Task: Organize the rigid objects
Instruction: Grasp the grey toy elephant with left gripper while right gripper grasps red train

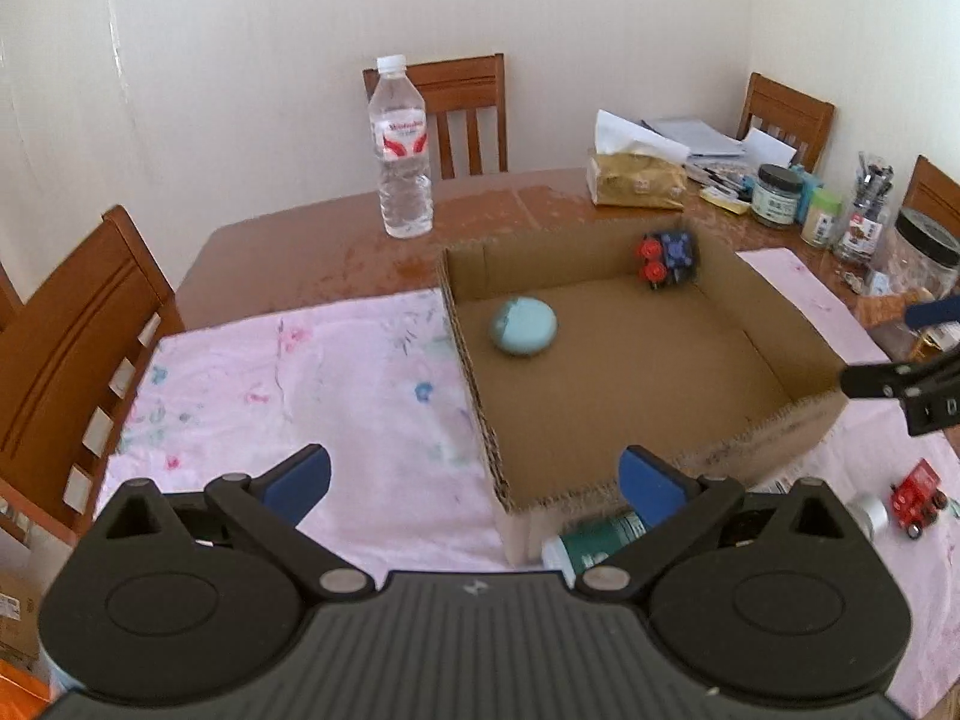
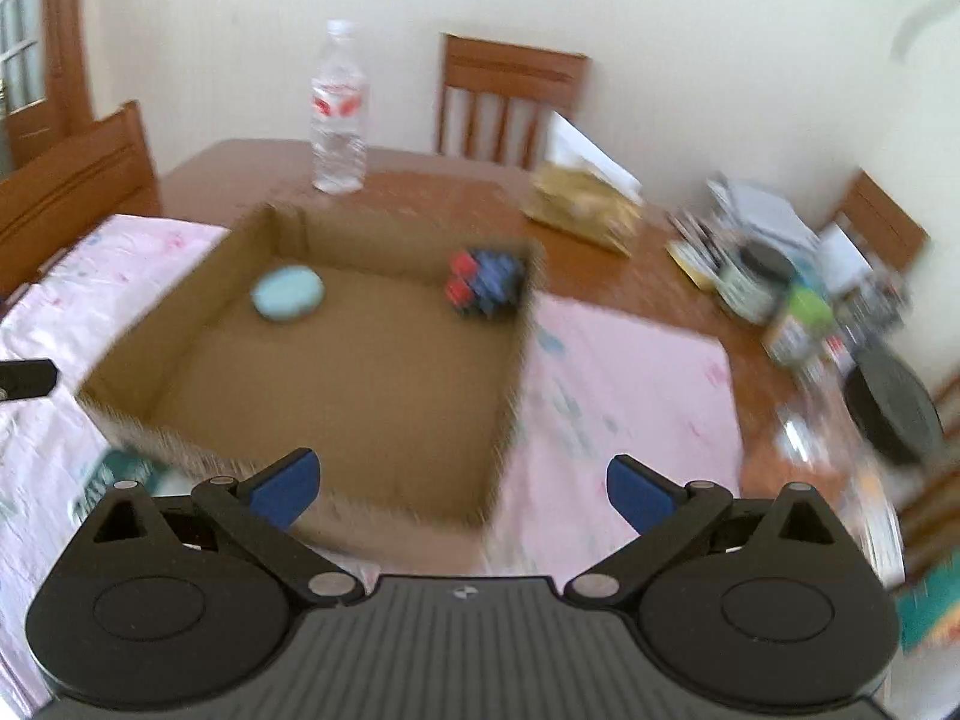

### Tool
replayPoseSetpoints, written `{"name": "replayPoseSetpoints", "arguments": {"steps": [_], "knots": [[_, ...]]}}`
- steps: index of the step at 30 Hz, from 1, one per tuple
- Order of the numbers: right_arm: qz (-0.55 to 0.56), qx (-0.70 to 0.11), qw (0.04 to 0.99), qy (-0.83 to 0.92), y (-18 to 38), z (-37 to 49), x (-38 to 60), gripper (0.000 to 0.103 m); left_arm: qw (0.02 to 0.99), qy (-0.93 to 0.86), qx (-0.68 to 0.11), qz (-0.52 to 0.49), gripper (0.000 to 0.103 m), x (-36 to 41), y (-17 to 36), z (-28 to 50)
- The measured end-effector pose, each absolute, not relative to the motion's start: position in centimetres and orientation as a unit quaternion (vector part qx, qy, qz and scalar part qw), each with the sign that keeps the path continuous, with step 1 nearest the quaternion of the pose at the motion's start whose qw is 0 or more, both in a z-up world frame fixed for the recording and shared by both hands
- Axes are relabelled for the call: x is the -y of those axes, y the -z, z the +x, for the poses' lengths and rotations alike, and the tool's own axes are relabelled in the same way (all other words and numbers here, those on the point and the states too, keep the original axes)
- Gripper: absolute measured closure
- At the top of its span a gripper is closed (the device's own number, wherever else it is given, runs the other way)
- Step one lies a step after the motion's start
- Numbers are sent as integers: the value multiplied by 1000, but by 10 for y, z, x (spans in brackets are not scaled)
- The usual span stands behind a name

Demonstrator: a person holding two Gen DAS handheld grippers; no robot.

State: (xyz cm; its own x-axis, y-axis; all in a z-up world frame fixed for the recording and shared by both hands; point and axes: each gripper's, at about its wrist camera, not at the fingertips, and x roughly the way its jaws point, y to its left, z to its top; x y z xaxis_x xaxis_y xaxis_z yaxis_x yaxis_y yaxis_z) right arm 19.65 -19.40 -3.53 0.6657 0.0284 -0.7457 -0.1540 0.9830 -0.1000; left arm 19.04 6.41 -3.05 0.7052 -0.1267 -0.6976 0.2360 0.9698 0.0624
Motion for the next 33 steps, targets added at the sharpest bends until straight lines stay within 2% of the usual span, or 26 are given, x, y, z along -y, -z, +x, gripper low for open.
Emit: {"name": "replayPoseSetpoints", "arguments": {"steps": [8,16,26,33], "knots": [[-42,-457,888,24,79,158,235,0,915,119,-375,92,1,-57,36,176],[-57,-495,867,8,112,146,243,0,908,129,-389,91,1,-61,44,172],[-22,-542,837,-71,113,108,223,0,901,146,-398,89,1,-64,53,174],[-93,-517,847,-86,101,103,222,0,901,134,-404,85,1,-54,53,161]]}}
